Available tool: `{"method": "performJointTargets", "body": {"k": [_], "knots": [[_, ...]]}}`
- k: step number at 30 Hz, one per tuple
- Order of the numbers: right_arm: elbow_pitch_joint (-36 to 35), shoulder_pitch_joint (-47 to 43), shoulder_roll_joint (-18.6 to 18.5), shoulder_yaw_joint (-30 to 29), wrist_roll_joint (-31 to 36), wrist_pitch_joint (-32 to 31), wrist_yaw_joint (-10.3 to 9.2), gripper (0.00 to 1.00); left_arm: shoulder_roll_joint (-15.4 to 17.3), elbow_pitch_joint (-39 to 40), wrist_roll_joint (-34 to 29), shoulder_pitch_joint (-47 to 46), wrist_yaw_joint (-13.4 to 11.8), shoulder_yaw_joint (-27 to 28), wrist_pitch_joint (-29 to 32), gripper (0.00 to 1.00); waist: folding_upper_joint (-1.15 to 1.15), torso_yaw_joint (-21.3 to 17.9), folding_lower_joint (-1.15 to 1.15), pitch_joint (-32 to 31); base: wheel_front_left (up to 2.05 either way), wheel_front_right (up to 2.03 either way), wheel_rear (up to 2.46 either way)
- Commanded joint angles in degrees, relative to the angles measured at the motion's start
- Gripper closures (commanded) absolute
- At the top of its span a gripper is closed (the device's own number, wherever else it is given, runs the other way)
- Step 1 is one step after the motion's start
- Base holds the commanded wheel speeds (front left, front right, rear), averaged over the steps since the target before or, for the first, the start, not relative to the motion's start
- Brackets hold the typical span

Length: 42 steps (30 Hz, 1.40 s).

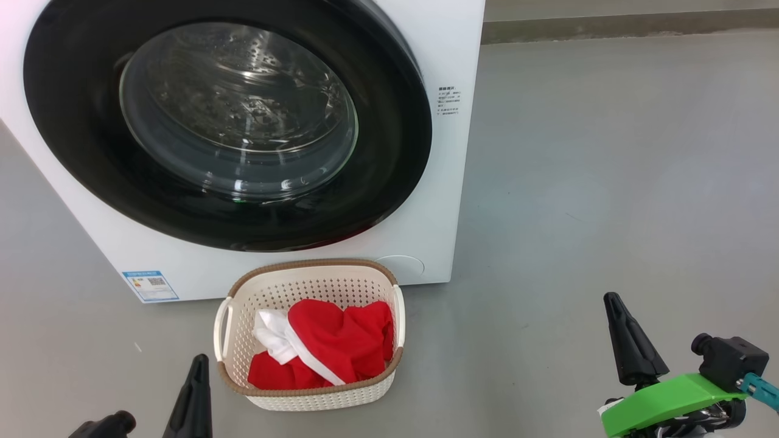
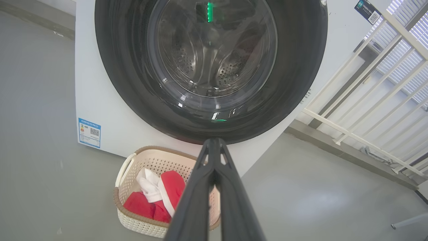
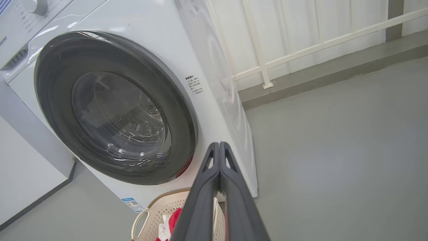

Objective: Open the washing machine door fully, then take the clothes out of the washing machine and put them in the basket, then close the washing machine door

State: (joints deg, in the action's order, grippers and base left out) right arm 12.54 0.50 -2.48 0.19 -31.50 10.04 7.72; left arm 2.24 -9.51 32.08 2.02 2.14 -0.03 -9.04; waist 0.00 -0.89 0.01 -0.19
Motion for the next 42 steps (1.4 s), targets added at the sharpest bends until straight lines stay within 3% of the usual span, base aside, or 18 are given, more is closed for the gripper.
{"method": "performJointTargets", "body": {"k": [1,42], "knots": [[-1.26,2.51,-0.89,-0.33,-1.85,-0.25,-0.06,1.00,0.37,1.05,1.73,-2.51,0.65,1.07,0.46,1.00,0.00,0.02,-0.01,0.00,0.00,0.00,0.00],[-0.08,3.85,-1.32,-2.29,-29.00,-6.83,-0.14,1.00,0.49,-1.47,27.91,-5.07,2.76,3.55,7.24,1.00,0.00,0.41,-0.01,0.17,0.00,0.00,0.00]]}}
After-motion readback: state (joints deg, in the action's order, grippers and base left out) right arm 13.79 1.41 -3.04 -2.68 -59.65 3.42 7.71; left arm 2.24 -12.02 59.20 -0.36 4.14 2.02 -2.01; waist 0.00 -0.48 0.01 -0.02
